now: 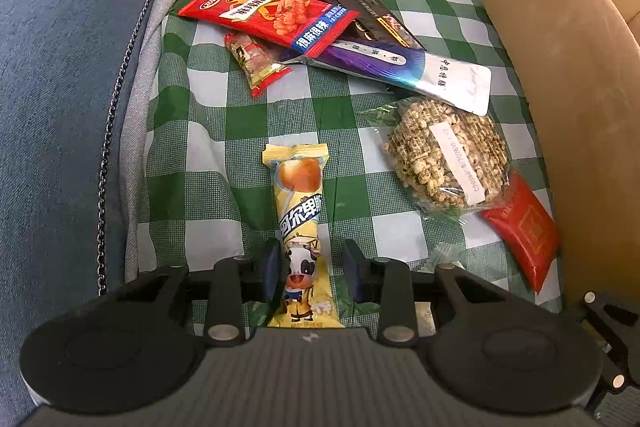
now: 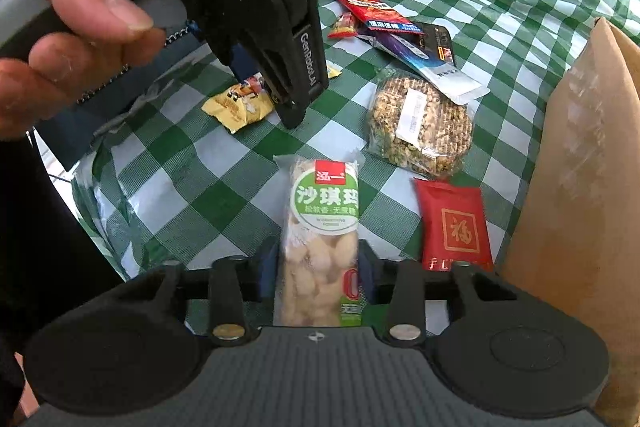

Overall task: Organize snacks
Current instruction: 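Lift the yellow wafer stick and white peanut bar with both tools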

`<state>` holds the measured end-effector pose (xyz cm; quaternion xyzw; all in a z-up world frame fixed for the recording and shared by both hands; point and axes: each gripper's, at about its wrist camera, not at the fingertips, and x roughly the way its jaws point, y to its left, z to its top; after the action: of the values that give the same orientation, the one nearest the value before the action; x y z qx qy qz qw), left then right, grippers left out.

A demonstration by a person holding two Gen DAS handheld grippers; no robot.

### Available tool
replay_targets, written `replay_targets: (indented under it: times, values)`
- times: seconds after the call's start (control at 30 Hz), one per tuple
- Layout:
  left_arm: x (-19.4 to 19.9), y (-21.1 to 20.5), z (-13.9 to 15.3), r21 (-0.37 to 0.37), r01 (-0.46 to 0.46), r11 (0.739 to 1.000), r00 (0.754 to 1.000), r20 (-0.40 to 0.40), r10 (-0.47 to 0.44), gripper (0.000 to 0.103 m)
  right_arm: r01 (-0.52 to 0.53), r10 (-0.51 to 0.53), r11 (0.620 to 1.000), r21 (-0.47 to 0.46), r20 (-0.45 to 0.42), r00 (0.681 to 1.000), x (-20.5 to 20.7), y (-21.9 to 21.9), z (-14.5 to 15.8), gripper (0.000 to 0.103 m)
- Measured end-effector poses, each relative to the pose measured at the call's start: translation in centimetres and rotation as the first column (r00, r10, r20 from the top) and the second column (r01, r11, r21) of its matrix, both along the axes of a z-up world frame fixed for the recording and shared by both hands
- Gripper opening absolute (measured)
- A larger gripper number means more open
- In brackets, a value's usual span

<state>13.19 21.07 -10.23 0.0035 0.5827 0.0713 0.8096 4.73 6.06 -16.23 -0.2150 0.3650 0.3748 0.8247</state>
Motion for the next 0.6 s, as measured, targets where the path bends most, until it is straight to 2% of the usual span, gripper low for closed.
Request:
replay_targets:
  times: [0.37, 0.6]
  values:
    - [0.1, 0.2, 0.0, 0.002, 0.007, 1.000, 1.000, -0.002, -0.007, 0.037, 0.002, -0.005, 0.999, 0.042, 0.055, 0.998, -0.3, -0.7, 1.3, 0.038]
    - [0.1, 0.1, -0.1, 0.009, 0.008, 1.000, 1.000, -0.001, -0.008, 0.029, 0.010, -0.016, 0.998, 0.069, 0.087, 0.996, -0.3, -1.2, 2.1, 0.039]
